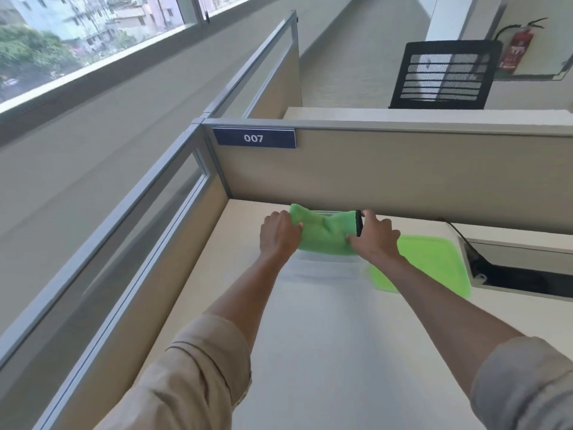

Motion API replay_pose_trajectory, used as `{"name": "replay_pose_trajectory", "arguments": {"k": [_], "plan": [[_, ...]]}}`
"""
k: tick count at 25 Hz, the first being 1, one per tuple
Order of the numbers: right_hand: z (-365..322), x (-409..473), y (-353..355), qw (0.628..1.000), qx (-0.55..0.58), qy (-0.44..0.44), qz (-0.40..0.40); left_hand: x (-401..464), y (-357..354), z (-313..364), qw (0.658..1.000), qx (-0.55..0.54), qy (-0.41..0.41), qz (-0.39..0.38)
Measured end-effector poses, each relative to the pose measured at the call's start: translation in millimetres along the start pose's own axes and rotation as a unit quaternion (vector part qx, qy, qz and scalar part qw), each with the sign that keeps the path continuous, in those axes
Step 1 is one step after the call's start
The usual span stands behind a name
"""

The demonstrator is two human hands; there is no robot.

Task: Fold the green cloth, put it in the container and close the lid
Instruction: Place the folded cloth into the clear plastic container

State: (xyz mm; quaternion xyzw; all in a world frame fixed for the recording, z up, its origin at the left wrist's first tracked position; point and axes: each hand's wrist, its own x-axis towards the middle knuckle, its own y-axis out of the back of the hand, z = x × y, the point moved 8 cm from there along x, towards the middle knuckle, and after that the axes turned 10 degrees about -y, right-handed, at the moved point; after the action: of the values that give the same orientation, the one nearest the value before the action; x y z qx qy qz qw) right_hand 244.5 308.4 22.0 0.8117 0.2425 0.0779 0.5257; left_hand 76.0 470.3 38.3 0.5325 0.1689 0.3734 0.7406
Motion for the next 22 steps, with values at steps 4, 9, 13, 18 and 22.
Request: {"name": "replay_pose_trajectory", "arguments": {"k": [4,9,13,18,22], "plan": [[-4.1,-1.1,-17.9,0.994,-0.088,0.055,0.014,-6.3,-12.5,2.8,0.995,0.094,-0.047,-0.003],[-12.0,-1.1,-23.3,0.984,-0.156,0.082,0.009,-7.0,-16.8,10.7,0.986,0.156,-0.064,-0.021],[-18.2,-6.9,-15.6,0.979,-0.165,0.103,0.054,-14.1,-12.3,23.8,0.973,0.205,-0.105,0.018],[-34.0,-22.7,-14.9,0.963,-0.103,0.238,0.067,-17.3,-35.2,50.6,0.976,0.074,-0.201,-0.04],[-28.4,-19.2,-34.9,0.97,-0.129,0.204,-0.026,-16.5,-58.4,37.1,0.98,0.055,-0.152,-0.117]]}}
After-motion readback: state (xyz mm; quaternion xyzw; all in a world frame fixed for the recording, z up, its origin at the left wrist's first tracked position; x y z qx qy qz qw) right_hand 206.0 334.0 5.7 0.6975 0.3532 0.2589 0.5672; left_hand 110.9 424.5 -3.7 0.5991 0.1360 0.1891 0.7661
